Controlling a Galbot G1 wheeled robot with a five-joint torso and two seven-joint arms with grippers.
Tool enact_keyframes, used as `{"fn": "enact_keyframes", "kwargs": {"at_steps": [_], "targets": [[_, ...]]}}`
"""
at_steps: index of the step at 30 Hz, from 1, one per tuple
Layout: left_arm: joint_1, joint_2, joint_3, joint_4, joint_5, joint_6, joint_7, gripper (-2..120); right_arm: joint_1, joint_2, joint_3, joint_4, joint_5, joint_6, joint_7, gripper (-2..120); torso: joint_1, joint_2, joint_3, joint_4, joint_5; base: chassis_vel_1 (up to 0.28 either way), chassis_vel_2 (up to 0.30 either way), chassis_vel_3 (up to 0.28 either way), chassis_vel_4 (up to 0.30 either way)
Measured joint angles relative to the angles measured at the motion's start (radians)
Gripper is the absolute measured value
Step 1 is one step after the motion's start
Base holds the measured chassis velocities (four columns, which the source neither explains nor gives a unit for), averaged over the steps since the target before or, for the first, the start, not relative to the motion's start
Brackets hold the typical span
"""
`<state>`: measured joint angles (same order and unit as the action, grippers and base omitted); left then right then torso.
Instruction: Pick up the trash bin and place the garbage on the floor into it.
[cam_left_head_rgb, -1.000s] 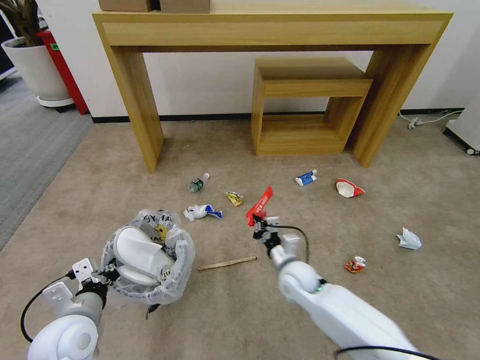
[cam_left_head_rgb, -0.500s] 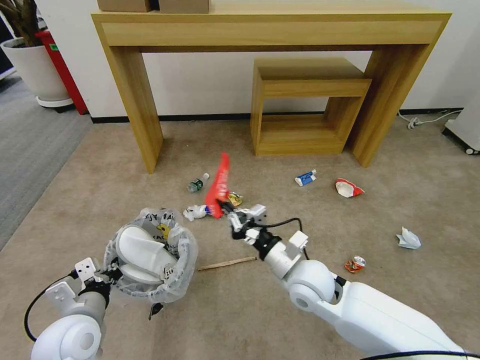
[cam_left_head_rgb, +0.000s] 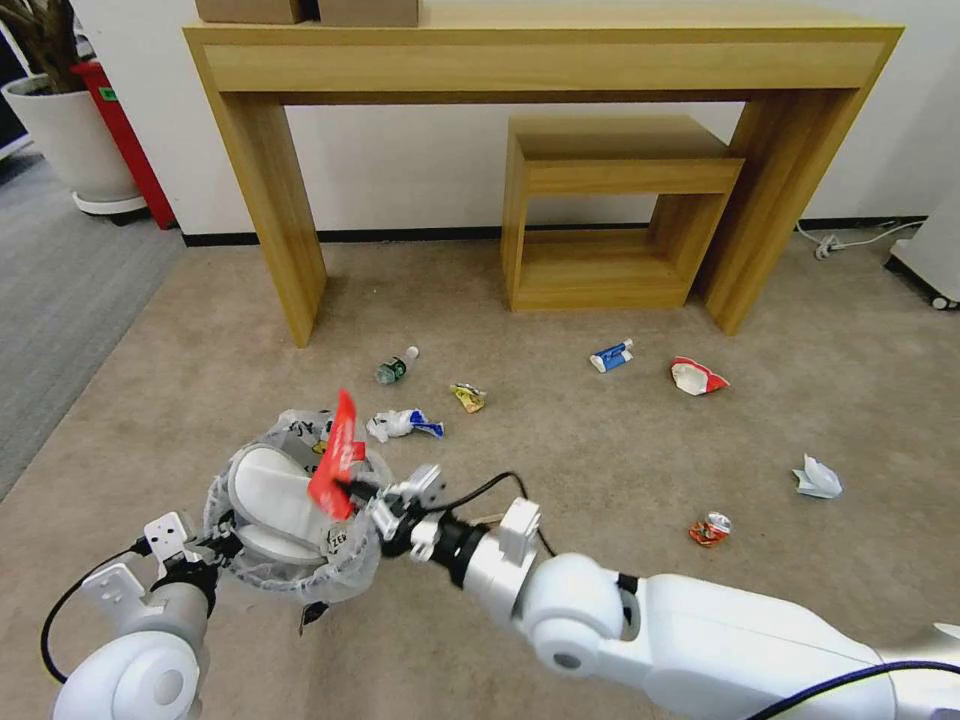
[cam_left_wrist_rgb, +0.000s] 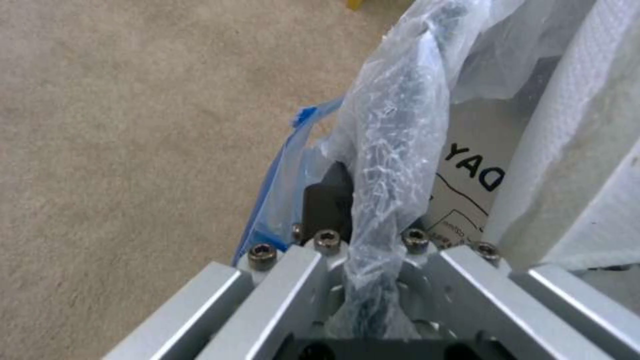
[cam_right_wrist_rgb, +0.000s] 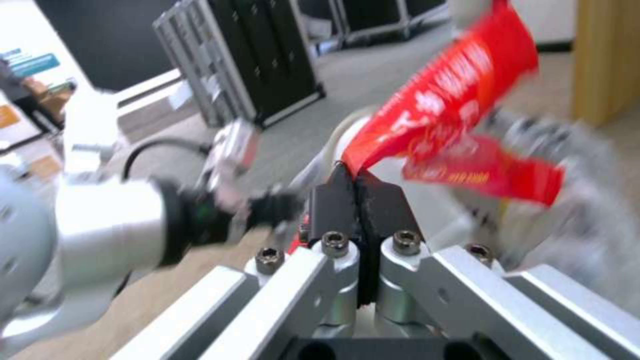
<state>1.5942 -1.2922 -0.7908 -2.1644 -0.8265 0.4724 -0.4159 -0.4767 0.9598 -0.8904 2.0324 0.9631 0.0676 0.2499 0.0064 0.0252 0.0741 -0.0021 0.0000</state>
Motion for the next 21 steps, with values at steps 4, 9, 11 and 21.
{"fn": "enact_keyframes", "kwargs": {"at_steps": [4,9,11,21], "targets": [[0.002,-0.002,-0.004,-0.001,0.000,-0.001,0.000,0,0.006,0.001,-0.043,0.004,0.001,-0.009,0.009,0,0.000,0.000,0.000,-0.0001,0.0000,0.000,0.000,0.000,0.000],[0.009,-0.010,-0.005,-0.003,0.006,-0.006,0.001,0,-0.001,0.007,-0.057,-0.008,0.010,-0.023,0.037,0,0.000,0.000,0.000,-0.0001,0.0000,0.000,0.000,0.000,0.000],[0.010,-0.013,-0.004,-0.003,0.008,-0.006,0.002,0,-0.004,0.012,-0.057,-0.017,0.015,-0.026,0.043,0,0.000,0.000,0.000,-0.0001,0.0000,0.000,0.000,0.000,0.000],[0.019,-0.032,0.003,-0.001,0.031,-0.018,0.007,0,-0.010,0.115,-0.048,-0.084,0.079,-0.096,0.178,0,0.000,0.000,0.000,0.0000,0.0000,0.000,0.000,0.000,0.000]]}}
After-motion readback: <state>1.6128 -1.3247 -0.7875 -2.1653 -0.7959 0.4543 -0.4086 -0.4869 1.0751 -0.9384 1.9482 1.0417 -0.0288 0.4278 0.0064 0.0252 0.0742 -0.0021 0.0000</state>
